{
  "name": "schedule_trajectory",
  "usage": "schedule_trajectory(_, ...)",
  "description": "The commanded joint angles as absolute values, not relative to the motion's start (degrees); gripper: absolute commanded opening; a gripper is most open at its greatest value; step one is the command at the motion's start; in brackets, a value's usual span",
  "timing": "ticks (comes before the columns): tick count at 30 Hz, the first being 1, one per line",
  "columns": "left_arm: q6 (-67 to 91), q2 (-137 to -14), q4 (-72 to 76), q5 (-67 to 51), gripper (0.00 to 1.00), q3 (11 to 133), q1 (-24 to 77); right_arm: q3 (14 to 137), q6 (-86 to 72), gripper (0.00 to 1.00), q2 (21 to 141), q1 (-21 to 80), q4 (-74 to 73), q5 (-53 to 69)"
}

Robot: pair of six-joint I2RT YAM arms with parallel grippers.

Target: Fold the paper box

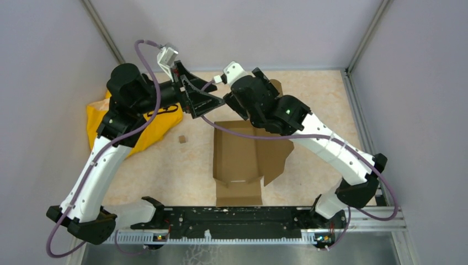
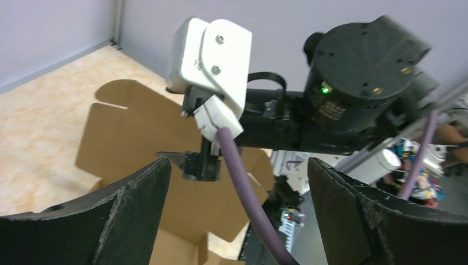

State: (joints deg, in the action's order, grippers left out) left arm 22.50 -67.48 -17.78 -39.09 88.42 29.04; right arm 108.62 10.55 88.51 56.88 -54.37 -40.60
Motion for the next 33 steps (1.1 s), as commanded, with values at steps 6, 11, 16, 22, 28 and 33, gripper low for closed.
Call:
schedule_trajectory(6,38.3,-65.4,-7.0,-49.5,0.99,88.6,27.3,104.7,15.3,0.80,81.6,59.1,-41.6,-48.8)
schedule_trajectory(11,37.3,-65.8,-8.3,-44.3,0.99,87.7,27.2,105.2,16.7,0.80,82.6,62.4,-38.9,-49.6)
schedule_trajectory(16,36.7,-65.0,-7.8,-43.8,0.99,88.0,27.0,106.6,16.8,0.82,85.0,62.4,-41.2,-53.3)
schedule_trajectory(22,30.4,-62.8,-17.0,-39.4,0.99,93.9,26.5,108.8,13.5,0.82,81.2,57.2,-43.5,-50.4)
schedule_trajectory(28,28.3,-62.1,-19.5,-38.5,0.99,95.3,26.4,111.4,10.0,0.82,80.5,50.0,-50.2,-45.8)
schedule_trajectory(33,21.5,-62.9,-27.3,-28.7,0.99,94.5,26.4,111.4,3.8,0.82,78.9,42.7,-56.4,-33.8)
